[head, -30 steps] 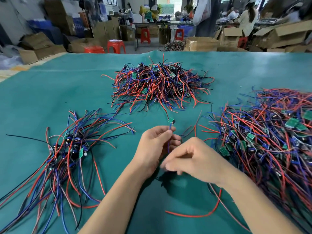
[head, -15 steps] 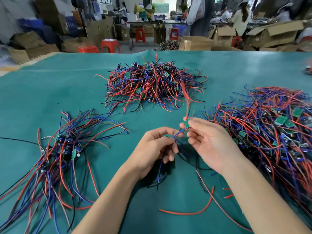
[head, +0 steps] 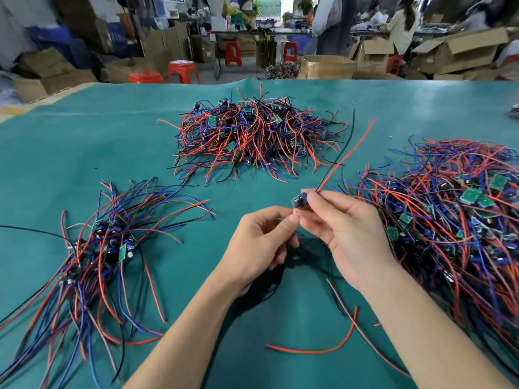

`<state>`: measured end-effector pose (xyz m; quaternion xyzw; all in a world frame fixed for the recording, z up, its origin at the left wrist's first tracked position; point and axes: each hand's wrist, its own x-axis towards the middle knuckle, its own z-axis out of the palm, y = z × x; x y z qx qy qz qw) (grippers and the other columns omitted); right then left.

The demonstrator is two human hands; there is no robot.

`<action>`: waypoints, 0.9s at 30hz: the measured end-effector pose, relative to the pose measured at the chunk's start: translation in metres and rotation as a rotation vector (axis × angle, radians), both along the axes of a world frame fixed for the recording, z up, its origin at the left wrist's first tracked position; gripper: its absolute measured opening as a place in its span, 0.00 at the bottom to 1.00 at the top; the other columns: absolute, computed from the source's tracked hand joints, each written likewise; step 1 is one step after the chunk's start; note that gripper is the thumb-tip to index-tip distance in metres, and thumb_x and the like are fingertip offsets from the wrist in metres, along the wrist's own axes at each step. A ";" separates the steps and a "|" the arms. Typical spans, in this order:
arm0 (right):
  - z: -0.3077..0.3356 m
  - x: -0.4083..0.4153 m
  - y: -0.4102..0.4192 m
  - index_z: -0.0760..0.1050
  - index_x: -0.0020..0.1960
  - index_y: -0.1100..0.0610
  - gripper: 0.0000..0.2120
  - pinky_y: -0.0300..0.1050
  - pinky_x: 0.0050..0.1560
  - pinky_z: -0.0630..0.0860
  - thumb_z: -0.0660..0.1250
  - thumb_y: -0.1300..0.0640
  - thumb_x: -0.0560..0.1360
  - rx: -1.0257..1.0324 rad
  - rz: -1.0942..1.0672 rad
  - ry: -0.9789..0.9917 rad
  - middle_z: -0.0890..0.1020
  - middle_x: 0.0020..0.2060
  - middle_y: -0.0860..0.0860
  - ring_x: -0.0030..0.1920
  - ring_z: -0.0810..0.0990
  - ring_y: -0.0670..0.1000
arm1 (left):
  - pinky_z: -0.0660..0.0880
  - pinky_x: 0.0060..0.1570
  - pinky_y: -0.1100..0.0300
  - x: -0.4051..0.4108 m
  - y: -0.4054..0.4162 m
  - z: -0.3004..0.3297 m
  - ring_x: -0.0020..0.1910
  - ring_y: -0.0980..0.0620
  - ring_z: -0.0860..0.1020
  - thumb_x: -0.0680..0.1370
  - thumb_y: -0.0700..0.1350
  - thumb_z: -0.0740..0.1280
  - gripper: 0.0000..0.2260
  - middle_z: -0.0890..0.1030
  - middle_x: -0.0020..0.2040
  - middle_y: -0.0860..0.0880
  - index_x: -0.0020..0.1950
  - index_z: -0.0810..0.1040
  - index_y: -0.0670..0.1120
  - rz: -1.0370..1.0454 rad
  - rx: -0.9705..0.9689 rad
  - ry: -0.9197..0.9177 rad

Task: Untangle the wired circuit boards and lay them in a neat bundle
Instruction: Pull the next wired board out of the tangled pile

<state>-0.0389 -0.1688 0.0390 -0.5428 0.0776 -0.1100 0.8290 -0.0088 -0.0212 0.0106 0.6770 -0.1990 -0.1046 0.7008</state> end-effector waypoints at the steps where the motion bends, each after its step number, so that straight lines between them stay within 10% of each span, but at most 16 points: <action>1: 0.000 0.000 -0.001 0.85 0.48 0.61 0.03 0.37 0.36 0.79 0.72 0.63 0.76 -0.068 -0.028 0.015 0.86 0.40 0.54 0.39 0.86 0.49 | 0.63 0.20 0.66 -0.001 0.000 0.000 0.22 0.53 0.68 0.82 0.48 0.66 0.06 0.79 0.32 0.49 0.48 0.82 0.51 -0.016 0.020 -0.013; 12: 0.000 0.003 -0.014 0.85 0.42 0.59 0.03 0.37 0.31 0.73 0.75 0.65 0.73 -0.223 -0.095 -0.004 0.85 0.36 0.51 0.34 0.80 0.47 | 0.58 0.18 0.68 0.001 0.000 0.000 0.18 0.55 0.62 0.83 0.47 0.64 0.11 0.76 0.27 0.47 0.48 0.83 0.44 -0.087 0.012 0.030; 27: 0.017 0.003 -0.068 0.81 0.41 0.50 0.08 0.35 0.35 0.76 0.75 0.62 0.74 -0.382 -0.738 -0.275 0.84 0.31 0.42 0.33 0.80 0.42 | 0.58 0.19 0.67 -0.006 -0.004 0.004 0.19 0.56 0.60 0.83 0.44 0.64 0.11 0.73 0.25 0.47 0.47 0.83 0.41 -0.221 0.042 0.033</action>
